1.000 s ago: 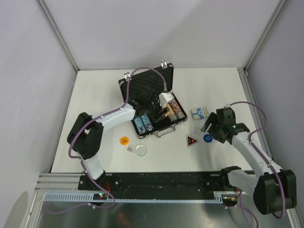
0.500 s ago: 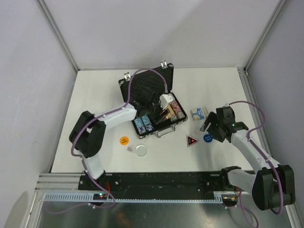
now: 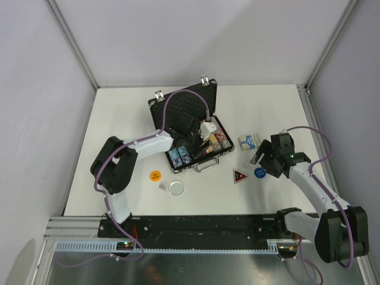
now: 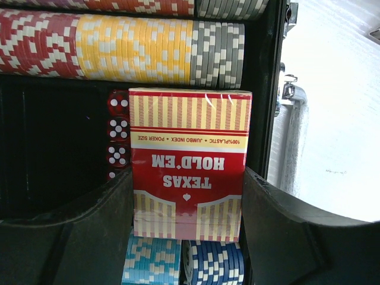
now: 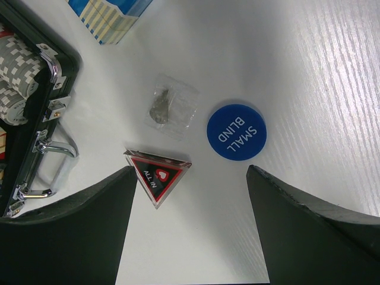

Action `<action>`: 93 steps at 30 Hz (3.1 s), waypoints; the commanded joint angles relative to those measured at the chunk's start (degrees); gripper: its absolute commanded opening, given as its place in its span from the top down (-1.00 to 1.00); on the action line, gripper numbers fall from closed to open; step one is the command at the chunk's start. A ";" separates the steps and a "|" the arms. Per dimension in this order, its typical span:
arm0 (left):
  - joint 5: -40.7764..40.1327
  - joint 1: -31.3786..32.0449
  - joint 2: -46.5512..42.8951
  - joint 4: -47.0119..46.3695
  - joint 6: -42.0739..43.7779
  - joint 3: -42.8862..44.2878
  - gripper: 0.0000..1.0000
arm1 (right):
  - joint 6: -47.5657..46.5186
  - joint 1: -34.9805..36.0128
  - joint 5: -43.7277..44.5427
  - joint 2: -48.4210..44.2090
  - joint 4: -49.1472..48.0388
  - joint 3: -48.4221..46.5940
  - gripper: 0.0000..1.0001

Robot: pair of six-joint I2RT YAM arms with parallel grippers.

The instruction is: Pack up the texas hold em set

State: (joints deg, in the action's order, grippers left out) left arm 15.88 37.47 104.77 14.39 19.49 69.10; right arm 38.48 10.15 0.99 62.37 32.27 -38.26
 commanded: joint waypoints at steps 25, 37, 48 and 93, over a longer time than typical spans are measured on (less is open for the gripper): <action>-0.66 -0.29 -1.33 -3.48 -1.09 -1.90 -0.63 | -0.87 -0.42 0.53 -1.14 0.69 -0.58 -0.62; -0.55 -0.21 -6.62 -3.48 -2.31 -0.68 -0.44 | -0.75 -0.40 0.94 -1.74 1.00 -0.43 -0.62; 0.85 4.45 -4.99 -3.45 -3.07 7.27 -0.58 | 2.37 -1.88 0.92 -2.18 -2.14 -2.25 -0.51; -7.94 15.25 40.39 -2.03 -2.00 52.90 -0.99 | 5.63 -16.94 9.38 -11.90 17.57 -10.11 -0.48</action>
State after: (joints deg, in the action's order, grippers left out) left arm 9.50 52.82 143.90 12.60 16.14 118.32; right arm 44.12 -6.61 9.82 51.86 47.37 -48.60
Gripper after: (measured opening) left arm 0.993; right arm 0.741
